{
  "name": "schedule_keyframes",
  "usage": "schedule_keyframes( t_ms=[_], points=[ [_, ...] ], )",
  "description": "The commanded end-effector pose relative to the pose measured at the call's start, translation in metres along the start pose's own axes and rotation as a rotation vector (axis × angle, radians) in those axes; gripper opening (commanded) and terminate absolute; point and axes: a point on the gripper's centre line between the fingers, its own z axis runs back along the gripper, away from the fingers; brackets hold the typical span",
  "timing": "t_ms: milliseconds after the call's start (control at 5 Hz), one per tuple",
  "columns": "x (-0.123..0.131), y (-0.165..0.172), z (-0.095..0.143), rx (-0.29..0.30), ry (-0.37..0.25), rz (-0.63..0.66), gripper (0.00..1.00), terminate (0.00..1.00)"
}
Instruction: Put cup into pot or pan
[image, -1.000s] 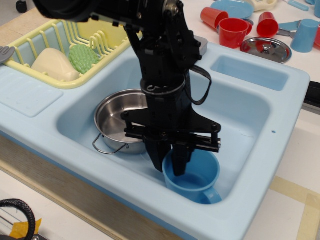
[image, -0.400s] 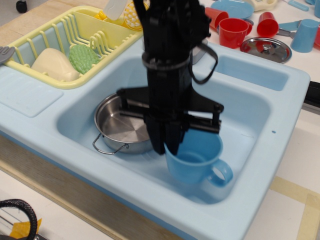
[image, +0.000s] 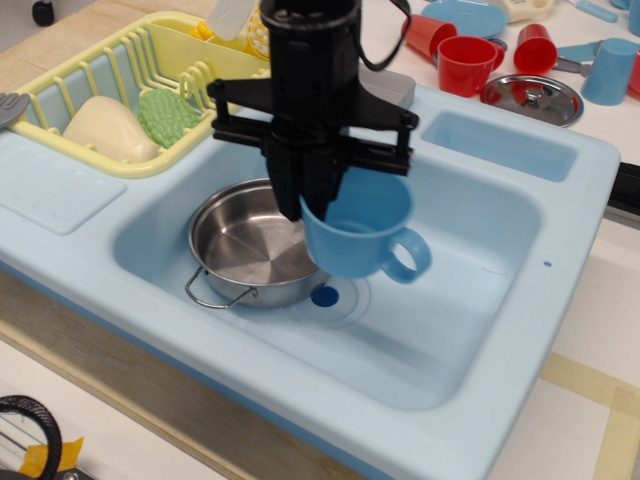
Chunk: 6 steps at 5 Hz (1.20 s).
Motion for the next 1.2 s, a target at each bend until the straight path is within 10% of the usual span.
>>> schedule_keyframes(
  t_ms=[0, 400, 600, 1000],
  points=[
    [0.018, 0.025, 0.006, -0.009, -0.047, 0.024, 0.00, 0.00],
    [0.024, 0.049, -0.009, -0.046, -0.034, 0.034, 0.00, 0.00],
    [0.023, 0.055, -0.015, -0.063, -0.028, 0.031, 1.00, 0.00],
    [0.023, 0.055, -0.015, -0.063, -0.028, 0.031, 1.00, 0.00]
  ],
)
